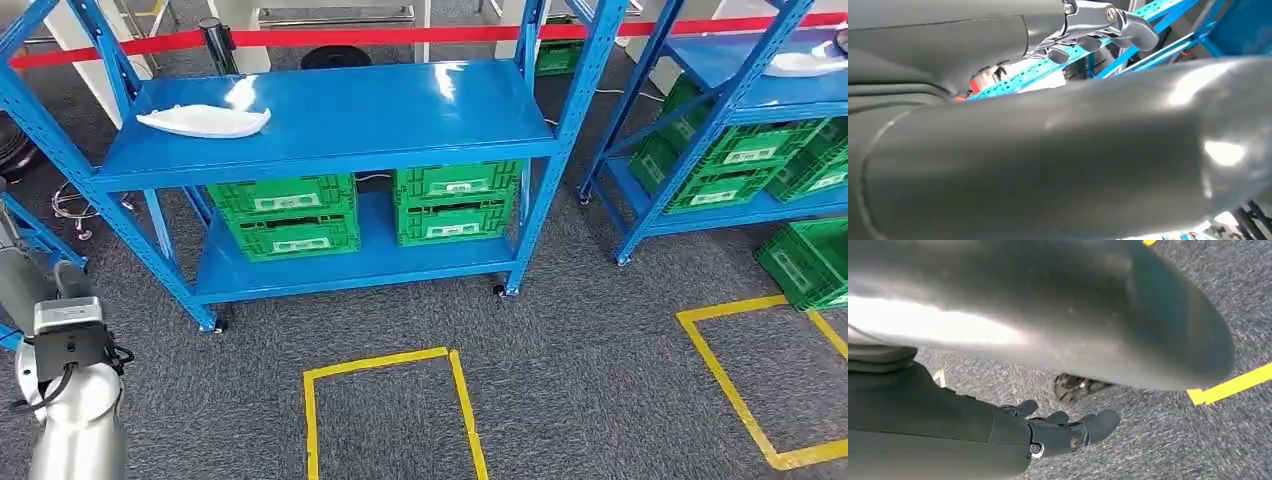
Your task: Take the parts from the cabinet and place them on the table.
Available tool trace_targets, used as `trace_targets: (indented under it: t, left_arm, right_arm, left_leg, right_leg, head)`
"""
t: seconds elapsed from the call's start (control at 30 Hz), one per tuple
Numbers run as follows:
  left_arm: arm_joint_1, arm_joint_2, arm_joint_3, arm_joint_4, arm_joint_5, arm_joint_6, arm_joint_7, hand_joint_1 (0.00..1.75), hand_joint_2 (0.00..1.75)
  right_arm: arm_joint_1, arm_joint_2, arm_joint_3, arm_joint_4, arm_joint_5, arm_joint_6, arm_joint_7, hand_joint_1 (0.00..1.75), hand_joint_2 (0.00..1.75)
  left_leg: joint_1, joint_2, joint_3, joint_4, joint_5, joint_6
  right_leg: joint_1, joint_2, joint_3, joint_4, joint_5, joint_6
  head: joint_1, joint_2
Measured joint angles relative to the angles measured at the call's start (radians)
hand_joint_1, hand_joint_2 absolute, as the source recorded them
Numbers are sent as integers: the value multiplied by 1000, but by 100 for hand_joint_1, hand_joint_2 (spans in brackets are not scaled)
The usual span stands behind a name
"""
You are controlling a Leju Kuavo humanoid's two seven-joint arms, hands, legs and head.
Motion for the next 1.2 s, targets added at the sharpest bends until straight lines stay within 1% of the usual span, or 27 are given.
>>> trace_targets:
  t: [0.03,0.07,0.13,0.17,0.2,0.23,0.27,0.33,0.37,0.4,0.47,0.5,0.53,0.57,0.63,0.67,0.7,0.77,0.83,0.9,0.97,1.0,1.03,1.07,1.13,1.17,1.2]
  left_arm:
    - [0,-1,0,0,0,0,0,0,0]
    - [0,-4,0,0,0,0,0,0,0]
    - [-1,-6,0,-2,-5,-5,3,0,0]
    - [0,-8,0,-2,-7,-10,3,0,0]
    - [-1,-11,-1,-2,-8,-14,4,0,0]
    - [-1,-12,-1,-4,-10,-15,6,0,0]
    - [0,-14,-2,-5,-14,-19,7,0,0]
    - [-9,-15,-3,-11,-20,-24,9,0,0]
    - [-14,-16,-4,-12,-21,-24,11,0,0]
    - [-20,-16,-4,-13,-21,-25,11,0,0]
    - [-15,-16,-5,-13,-23,-25,14,0,0]
    - [-9,-16,-5,-14,-23,-25,15,0,0]
    - [-6,-15,-5,-14,-23,-25,15,0,0]
    - [-5,-16,-5,-14,-23,-25,15,0,0]
    - [-3,-15,-5,-19,-23,-25,15,0,0]
    - [-3,-15,-5,-21,-23,-25,15,0,0]
    - [-1,-13,-5,-21,-23,-25,15,0,0]
    - [3,-13,-5,-26,-24,-26,15,0,0]
    - [3,-14,-6,-29,-24,-26,15,0,0]
    - [3,-15,-6,-32,-25,-27,16,0,0]
    - [5,-16,-6,-32,-29,-29,17,0,0]
    - [9,-17,-7,-32,-30,-29,18,0,0]
    - [14,-17,-7,-32,-31,-29,18,0,0]
    - [19,-17,-7,-32,-32,-32,18,0,0]
    - [22,-17,-7,-32,-32,-35,18,0,0]
    - [22,-17,-7,-32,-32,-35,18,0,0]
    - [24,-17,-8,-30,-32,-37,18,0,0]
  right_arm:
    - [1,0,0,0,0,0,0,0,0]
    - [1,0,0,0,0,0,0,0,0]
    - [3,-2,0,0,0,0,-4,0,0]
    - [7,-3,0,0,0,-1,-13,0,0]
    - [5,-4,0,0,1,-2,-19,0,0]
    - [5,-4,0,0,0,-2,-23,0,0]
    - [8,-4,0,0,0,-2,-30,0,0]
    - [5,-3,0,0,2,-2,-36,0,0]
    - [4,-3,0,0,3,-2,-38,0,0]
    - [0,-3,0,0,5,-2,-42,0,0]
    - [-1,-4,0,0,10,-2,-50,0,0]
    - [0,-4,0,0,12,-3,-50,0,0]
    - [1,-3,0,0,13,-5,-50,0,0]
    - [3,-3,0,0,15,-6,-49,0,0]
    - [3,-1,0,0,16,-8,-49,0,0]
    - [6,0,0,0,16,-8,-49,0,0]
    - [2,1,0,2,16,-9,-48,0,0]
    - [-1,1,0,2,17,-11,-48,0,0]
    - [-1,-1,0,2,18,-12,-48,0,0]
    - [-3,0,0,3,18,-13,-46,0,0]
    - [-3,0,0,3,16,-13,-42,0,0]
    - [-1,0,0,3,14,-14,-42,0,0]
    - [0,0,0,3,10,-13,-44,0,0]
    - [2,0,0,3,8,-4,-52,0,0]
    - [3,0,0,3,5,0,-66,0,0]
    - [3,0,0,3,4,0,-72,0,0]
    - [6,0,0,4,3,1,-75,0,0]
  left_leg:
    - [-1,-1,11,0,-9,-1]
    - [-3,-2,27,0,-20,-3]
    - [-4,0,53,-1,-40,-6]
    - [-5,0,66,-2,-49,-10]
    - [-5,-4,63,-4,-53,-17]
    - [-5,-5,63,-4,-56,-22]
    - [-4,-5,77,13,-52,-34]
    - [-6,-4,73,33,-51,-43]
    - [-6,-2,52,78,-46,-48]
    - [-6,0,9,146,-58,-50]
    - [-5,0,-85,269,-129,-47]
    - [-5,0,-121,302,-156,-49]
    - [-5,0,-133,291,-147,-50]
    - [-6,0,-128,247,-116,-46]
    - [-11,0,-82,88,0,-34]
    - [-16,2,-67,10,78,-23]
    - [-22,2,-70,10,29,-26]
    - [-20,0,-60,5,45,-14]
    - [-13,-3,-37,4,40,-4]
    - [-11,0,-18,-1,24,7]
    - [-11,0,-5,-1,7,9]
    - [-11,0,3,-1,-2,8]
    - [-11,-1,13,-1,-11,6]
    - [-11,-2,27,-1,-21,4]
    - [-11,-2,52,-1,-38,0]
    - [-10,-1,63,-1,-48,-3]
    - [-13,-1,76,-2,-56,-10]
  right_leg:
    - [1,0,-5,-28,20,-3]
    - [3,0,7,-95,68,-12]
    - [12,-1,51,-258,195,-33]
    - [18,3,49,-270,226,-39]
    - [26,1,43,-278,176,-40]
    - [27,3,53,-275,182,-42]
    - [23,4,61,-287,214,-52]
    - [15,4,97,-297,203,-61]
    - [14,3,107,-298,197,-66]
    - [13,4,113,-298,190,-70]
    - [14,5,125,-298,175,-72]
    - [15,6,135,-298,165,-73]
    - [16,7,145,-298,157,-73]
    - [18,7,157,-298,147,-73]
    - [19,7,185,-298,128,-70]
    - [18,7,185,-299,116,-66]
    - [22,11,194,-295,110,-59]
    - [22,9,203,-290,106,-46]
    - [24,9,204,-276,103,-41]
    - [20,4,152,-182,93,-29]
    - [12,4,52,-49,37,-18]
    - [11,4,11,-5,15,-15]
    - [10,4,-13,1,21,-13]
    - [9,3,-14,-39,55,-14]
    - [8,2,23,-168,146,-17]
    - [8,1,45,-242,204,-22]
    - [14,-1,45,-258,207,-29]
  head:
    - [0,0]
    - [2,0]
    - [2,0]
    - [-1,0]
    - [-1,0]
    - [0,0]
    - [-1,0]
    - [0,0]
    - [-3,0]
    - [-10,0]
    - [-10,0]
    - [-11,0]
    - [-10,0]
    - [-11,0]
    - [-10,0]
    - [-11,0]
    - [-10,0]
    - [-11,0]
    - [-11,0]
    - [-5,0]
    - [-4,0]
    - [-4,0]
    - [-2,0]
    - [-2,0]
    - [-2,0]
    - [-2,0]
    - [-3,0]
